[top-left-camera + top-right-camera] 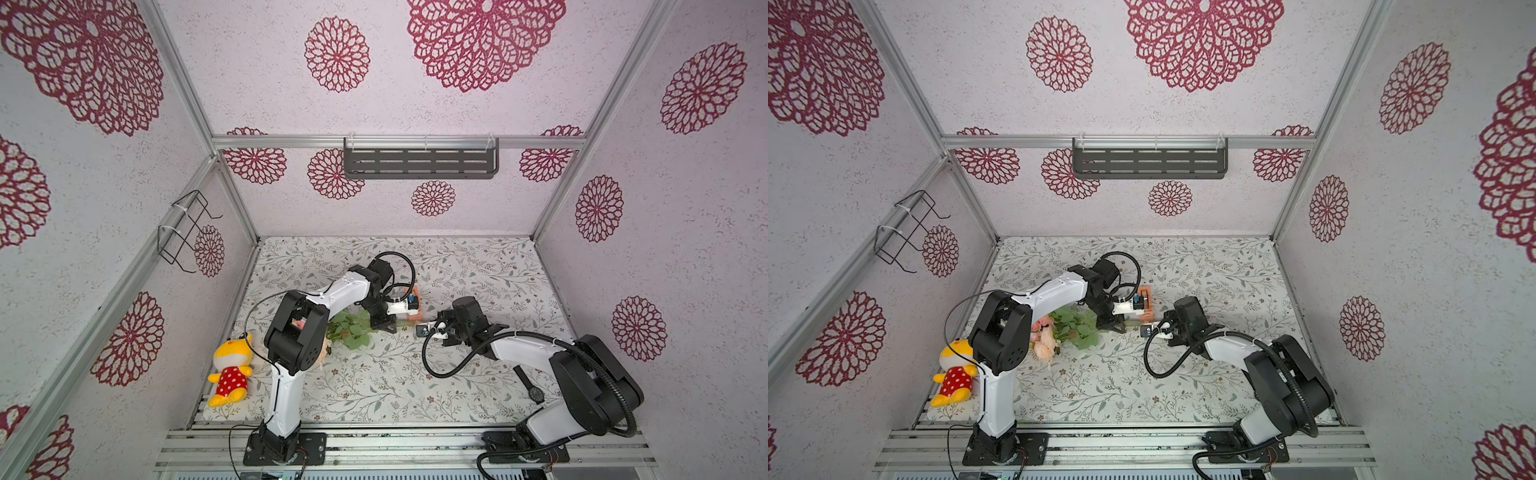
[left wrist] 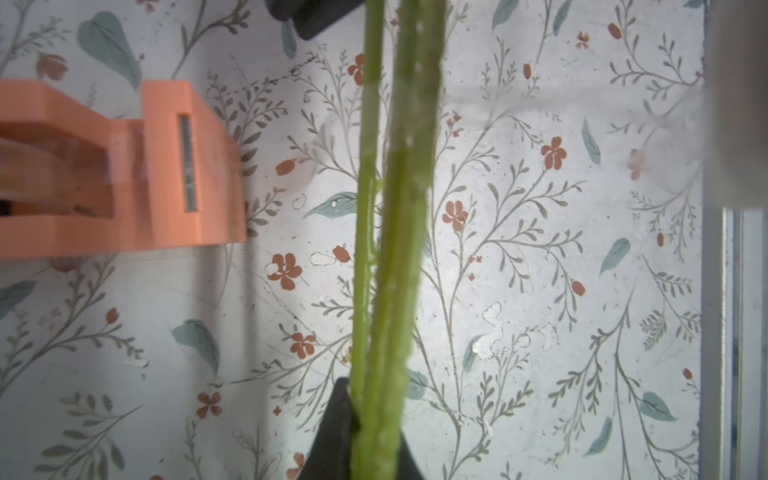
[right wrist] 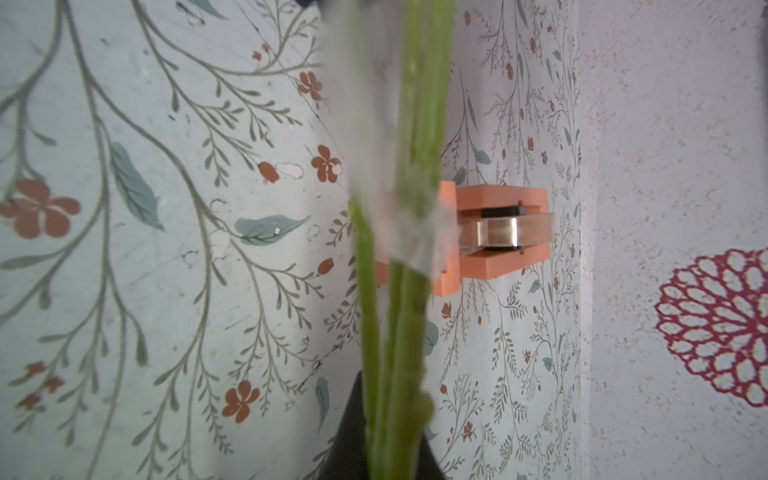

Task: Wrap bouquets with tape
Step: Wrap the tape around the bouquet.

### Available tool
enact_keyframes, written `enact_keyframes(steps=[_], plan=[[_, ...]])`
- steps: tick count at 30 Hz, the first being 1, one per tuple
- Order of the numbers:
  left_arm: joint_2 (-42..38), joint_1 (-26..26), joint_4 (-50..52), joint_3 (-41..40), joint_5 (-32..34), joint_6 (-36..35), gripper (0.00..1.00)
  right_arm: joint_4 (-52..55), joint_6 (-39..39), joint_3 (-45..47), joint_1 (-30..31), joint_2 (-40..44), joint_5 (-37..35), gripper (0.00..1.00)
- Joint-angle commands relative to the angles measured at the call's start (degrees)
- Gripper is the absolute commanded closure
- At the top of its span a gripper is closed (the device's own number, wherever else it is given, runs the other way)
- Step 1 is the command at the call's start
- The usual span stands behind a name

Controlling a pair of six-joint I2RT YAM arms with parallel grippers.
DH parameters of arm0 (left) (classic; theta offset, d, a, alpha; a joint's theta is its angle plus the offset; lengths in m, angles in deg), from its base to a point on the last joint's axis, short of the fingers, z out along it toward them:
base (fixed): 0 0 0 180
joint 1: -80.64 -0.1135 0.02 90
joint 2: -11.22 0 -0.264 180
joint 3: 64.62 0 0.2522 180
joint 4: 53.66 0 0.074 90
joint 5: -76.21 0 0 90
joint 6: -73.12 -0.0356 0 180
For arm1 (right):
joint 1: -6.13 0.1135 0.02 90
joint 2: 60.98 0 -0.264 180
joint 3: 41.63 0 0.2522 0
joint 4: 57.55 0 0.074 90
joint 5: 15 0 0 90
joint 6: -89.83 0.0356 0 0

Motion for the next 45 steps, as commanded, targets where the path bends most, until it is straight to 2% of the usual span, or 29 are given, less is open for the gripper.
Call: enact_keyframes(steps=[1, 3, 5, 9, 10, 11, 15, 17, 19, 23, 26, 28, 30, 31, 32, 33, 34, 36, 39, 45], plan=[[0.9, -0.6, 2.6, 2.1, -0.3, -0.9, 1.00, 1.2, 1.9, -0.5, 0.0, 3.3, 3.4, 1.00], [1.0, -0.6, 2.7, 2.6, 0.3, 0.0, 1.00, 4.3, 3.0, -1.6, -0.7, 3.1, 5.2, 1.00], [1.0, -0.6, 3.9, 3.6, -0.1, 0.2, 1.00, 7.1, 4.1, -2.3, -0.8, 3.1, 7.0, 0.93], [0.8, -0.7, 5.4, 4.1, -1.0, -0.4, 1.00, 5.4, 6.4, -1.0, -1.0, 3.8, 8.8, 0.87], [0.8, -0.7, 5.7, 4.1, -0.7, -0.2, 1.00, 5.4, 7.0, -0.9, -1.1, 4.1, 8.9, 0.81], [0.8, -0.7, 6.8, 4.5, -0.7, -0.2, 1.00, 5.9, 7.2, -1.0, -1.1, 4.6, 9.2, 0.71], [1.2, -0.9, 7.5, 5.3, -0.1, 0.9, 1.00, 7.3, 9.3, -0.9, -1.1, 7.7, 9.5, 0.58], [2.1, -0.9, 7.9, 6.0, 0.0, 1.1, 1.00, 9.6, 10.5, -1.1, -1.1, 9.6, 9.9, 0.40], [3.1, -0.9, 8.5, 7.1, 0.1, 1.5, 1.00, 12.6, 11.6, -1.1, -1.1, 12.2, 10.3, 0.28], [3.6, -0.6, 7.7, 7.1, 1.2, 2.5, 1.00, 15.9, 17.7, 0.9, -1.1, 17.7, 10.7, 0.24], [3.3, -0.4, 7.3, 7.2, 1.3, 3.0, 1.00, 14.1, 27.8, 2.8, -1.1, 24.0, 10.7, 0.17], [2.6, -0.1, 6.7, 6.8, 1.7, 3.6, 1.00, 10.9, 42.3, 3.0, -1.1, 29.0, 10.5, 0.08], [1.8, 0.0, 6.5, 6.6, 1.3, 4.0, 1.00, 7.1, 59.0, 3.0, -1.1, 32.4, 7.4, 0.05], [1.3, 0.1, 6.1, 6.6, 0.9, 4.2, 1.00, 5.9, 64.9, 3.4, -1.1, 33.4, 7.0, 0.05], [0.9, 0.2, 5.7, 6.3, 0.6, 4.4, 1.00, 4.2, 70.7, 4.2, -1.1, 33.8, 6.7, 0.10], [0.9, 0.2, 5.7, 6.3, 0.4, 4.2, 1.00, 2.6, 77.4, 5.1, -0.9, 33.7, 4.1, 0.17], [0.8, 0.4, 6.0, 6.6, 0.4, 4.3, 1.00, 2.6, 83.4, 5.5, -0.9, 33.0, 0.9, 0.17], [0.7, 0.5, 6.7, 6.9, -0.6, 3.9, 1.00, 4.7, 89.0, 5.1, -0.6, 30.7, -3.4, 0.22], [0.2, 0.6, 6.3, 6.7, -1.3, 3.6, 1.00, 7.1, 93.7, 3.3, -0.6, 26.0, -8.8, 0.20], [1.0, 0.9, 7.1, 7.7, -0.7, 3.8, 1.00, 9.6, 105.5, -6.1, 1.6, 14.4, -5.2, 0.23]])
